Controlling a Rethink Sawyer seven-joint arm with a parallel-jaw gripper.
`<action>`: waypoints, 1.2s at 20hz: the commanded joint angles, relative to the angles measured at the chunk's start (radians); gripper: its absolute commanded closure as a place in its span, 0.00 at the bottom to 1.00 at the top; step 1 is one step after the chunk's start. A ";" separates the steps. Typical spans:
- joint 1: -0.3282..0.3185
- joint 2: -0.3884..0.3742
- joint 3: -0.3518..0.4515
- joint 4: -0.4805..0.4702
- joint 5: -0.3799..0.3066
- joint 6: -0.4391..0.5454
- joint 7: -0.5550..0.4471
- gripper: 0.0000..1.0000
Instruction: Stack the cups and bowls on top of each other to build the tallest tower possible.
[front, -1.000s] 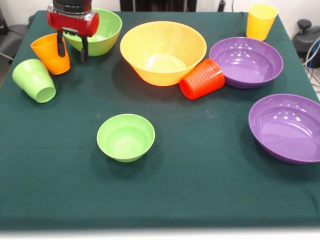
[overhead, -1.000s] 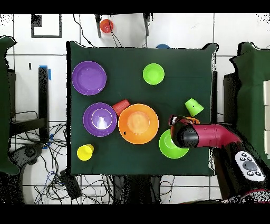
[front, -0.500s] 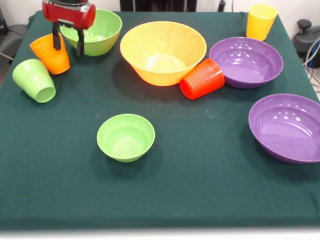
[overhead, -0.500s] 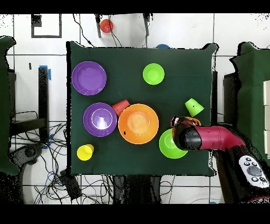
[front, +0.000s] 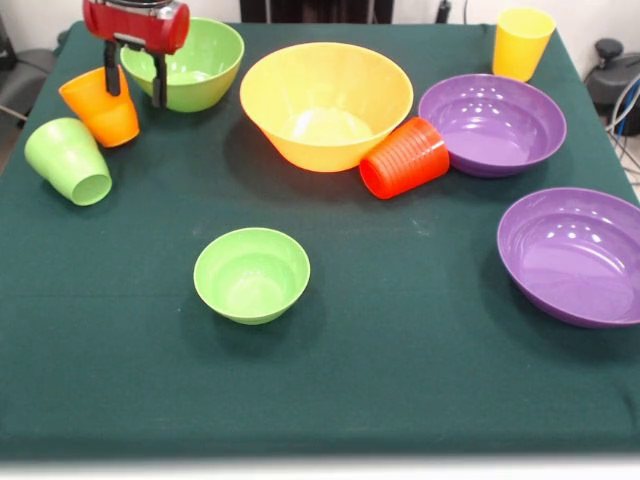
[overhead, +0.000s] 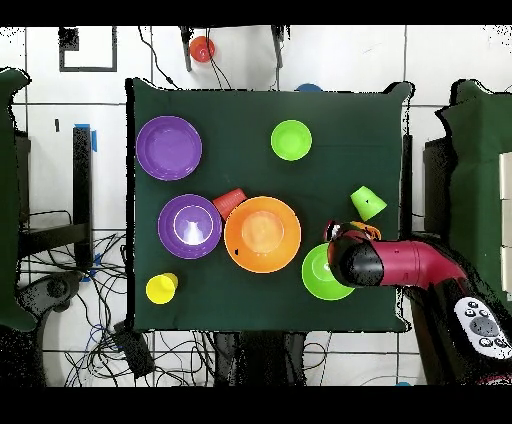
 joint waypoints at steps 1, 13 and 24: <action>0.005 0.005 0.106 0.034 0.014 0.082 -0.083 0.00; -0.007 -0.048 0.130 0.075 0.026 0.107 -0.096 0.00; -0.002 -0.086 0.143 0.089 0.050 0.142 -0.101 0.00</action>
